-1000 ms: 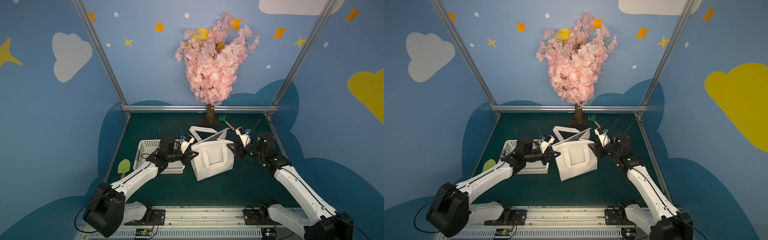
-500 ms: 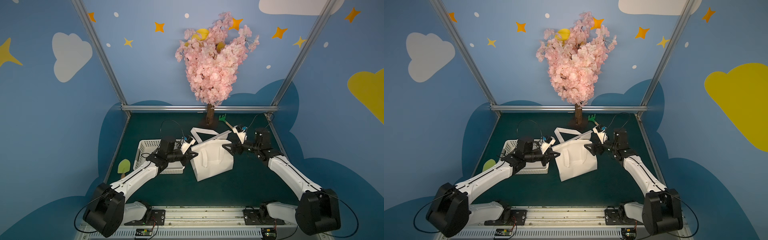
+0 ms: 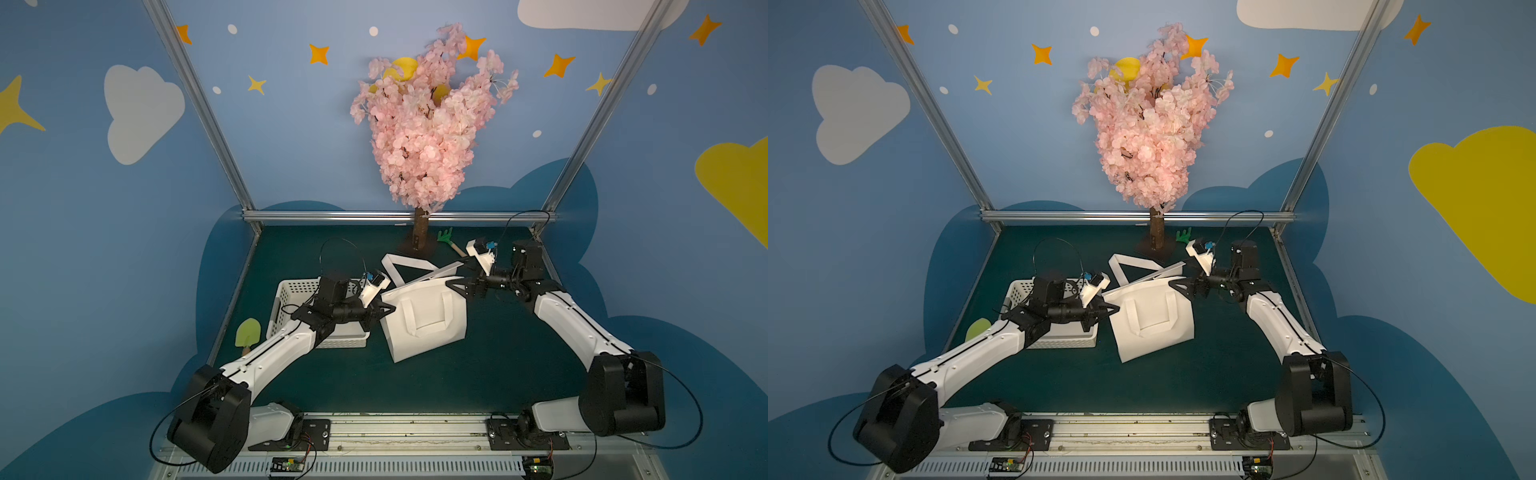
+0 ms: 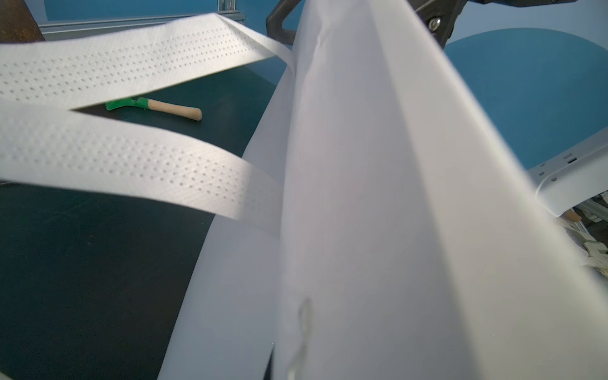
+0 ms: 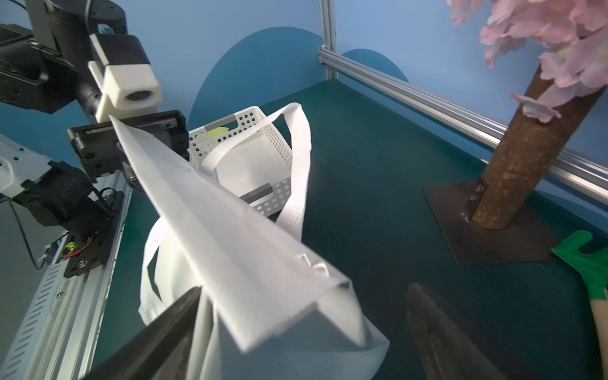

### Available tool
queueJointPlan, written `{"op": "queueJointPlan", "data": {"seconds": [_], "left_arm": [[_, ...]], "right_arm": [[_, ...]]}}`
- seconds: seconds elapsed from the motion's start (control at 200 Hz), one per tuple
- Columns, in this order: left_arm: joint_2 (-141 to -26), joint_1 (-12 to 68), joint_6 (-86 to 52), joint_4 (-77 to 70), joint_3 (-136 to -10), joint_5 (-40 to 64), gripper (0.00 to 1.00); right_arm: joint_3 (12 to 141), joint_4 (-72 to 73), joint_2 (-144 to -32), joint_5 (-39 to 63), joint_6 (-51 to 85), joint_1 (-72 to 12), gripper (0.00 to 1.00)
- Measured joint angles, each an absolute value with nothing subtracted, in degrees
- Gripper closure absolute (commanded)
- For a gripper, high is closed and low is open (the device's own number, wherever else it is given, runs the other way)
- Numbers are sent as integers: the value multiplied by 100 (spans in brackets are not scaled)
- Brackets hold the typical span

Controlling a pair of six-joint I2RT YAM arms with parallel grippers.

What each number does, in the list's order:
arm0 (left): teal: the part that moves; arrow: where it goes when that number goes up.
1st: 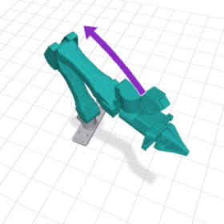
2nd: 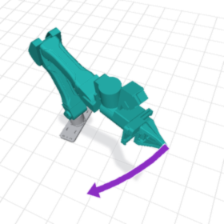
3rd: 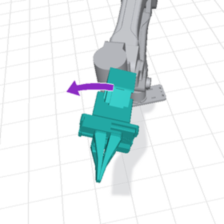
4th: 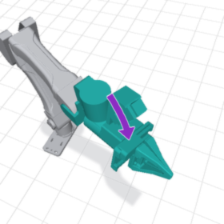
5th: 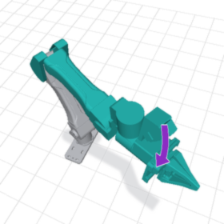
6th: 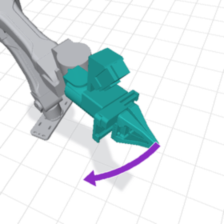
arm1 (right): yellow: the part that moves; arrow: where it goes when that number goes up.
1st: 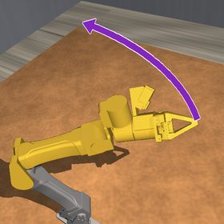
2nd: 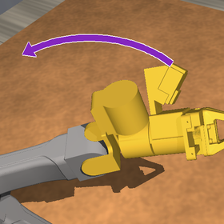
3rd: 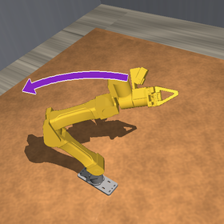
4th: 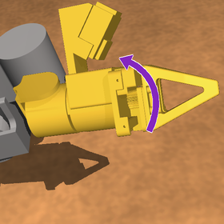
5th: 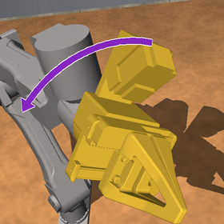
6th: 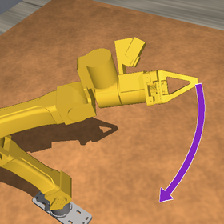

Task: Place the ice pack in the delivery bag
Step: Close the delivery bag at the center of the board.

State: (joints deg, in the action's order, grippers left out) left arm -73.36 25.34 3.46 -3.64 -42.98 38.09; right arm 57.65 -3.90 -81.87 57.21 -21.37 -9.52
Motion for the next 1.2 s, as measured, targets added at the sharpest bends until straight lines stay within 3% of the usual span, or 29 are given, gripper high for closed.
{"op": "queueJointPlan", "data": {"seconds": [0.25,0.596,0.686,0.746,0.931,1.061,1.202], "left_arm": [[-7426,2414,427,-283,-4372,3997,97],[-7885,1898,937,475,-4974,4493,97],[-7953,1861,1013,561,-5022,4617,92],[-7957,1861,1026,565,-5019,4696,80],[-7953,1850,1024,523,-4991,4818,75],[-7953,1850,980,423,-4950,4829,78],[-7964,1848,950,325,-4923,4829,89]], "right_arm": [[5931,-790,-8462,6178,-2469,-1072,21],[5500,-755,-8324,5994,-2480,-1531,32],[5400,-683,-8322,5922,-2438,-1559,33],[5310,-622,-8322,5881,-2423,-1553,34],[4893,-366,-8254,5710,-2283,-1490,40],[4788,-233,-8221,5660,-2163,-1431,50],[4790,-198,-8217,5693,-2106,-1385,84]]}}
